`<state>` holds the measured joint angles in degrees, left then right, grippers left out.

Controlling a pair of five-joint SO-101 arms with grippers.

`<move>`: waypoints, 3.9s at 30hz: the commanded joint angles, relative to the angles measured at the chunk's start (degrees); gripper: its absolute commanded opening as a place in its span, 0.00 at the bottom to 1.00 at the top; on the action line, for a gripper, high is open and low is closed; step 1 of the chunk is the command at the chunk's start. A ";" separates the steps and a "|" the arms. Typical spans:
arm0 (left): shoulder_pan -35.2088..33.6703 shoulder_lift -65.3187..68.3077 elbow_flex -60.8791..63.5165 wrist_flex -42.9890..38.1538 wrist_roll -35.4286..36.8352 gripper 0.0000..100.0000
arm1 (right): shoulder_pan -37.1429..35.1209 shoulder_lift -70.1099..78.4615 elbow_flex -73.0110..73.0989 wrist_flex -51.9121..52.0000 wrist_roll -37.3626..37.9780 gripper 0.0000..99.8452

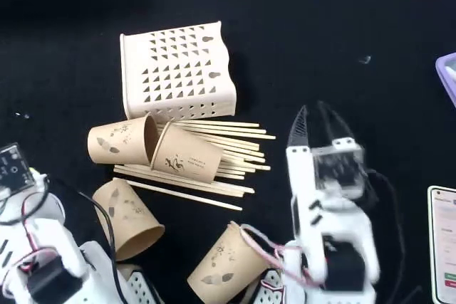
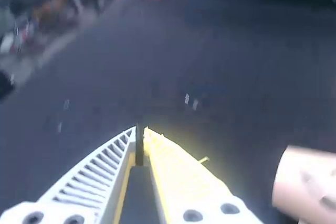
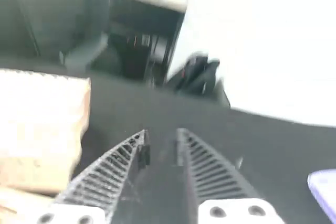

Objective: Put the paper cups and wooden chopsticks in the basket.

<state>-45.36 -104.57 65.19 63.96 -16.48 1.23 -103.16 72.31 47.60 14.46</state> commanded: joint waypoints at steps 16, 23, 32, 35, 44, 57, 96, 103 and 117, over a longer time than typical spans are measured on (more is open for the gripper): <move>21.58 59.69 -35.74 3.52 17.93 0.27 | -9.49 38.55 -29.05 1.85 -10.29 0.16; 27.74 74.55 -43.03 -5.19 15.74 0.27 | -9.23 58.51 -17.36 -18.81 -15.03 0.16; 30.90 105.14 -65.80 -3.78 15.30 0.27 | -7.65 69.67 -11.21 -28.75 -14.95 0.16; 30.81 113.67 -70.46 -3.34 14.95 0.27 | -8.09 70.90 -11.30 -28.75 -14.95 0.16; 27.30 125.89 -76.44 -1.49 14.59 0.27 | -8.00 71.52 -11.38 -28.84 -14.95 0.16; 15.16 126.07 -76.53 -1.41 6.77 0.27 | -8.00 71.52 -11.21 -28.66 -14.95 0.16; 29.41 118.24 -107.47 36.66 24.18 0.25 | -8.00 71.52 -11.03 -28.40 -14.95 0.16; 36.88 118.59 -107.56 29.63 15.47 0.05 | -8.00 71.52 -11.03 -28.40 -14.95 0.16; 40.84 119.21 -110.11 23.38 2.37 0.12 | -8.00 71.52 -10.51 -28.75 -14.95 0.16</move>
<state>-4.84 14.99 -42.77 88.40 -13.58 -7.12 -31.69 62.37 20.18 -0.04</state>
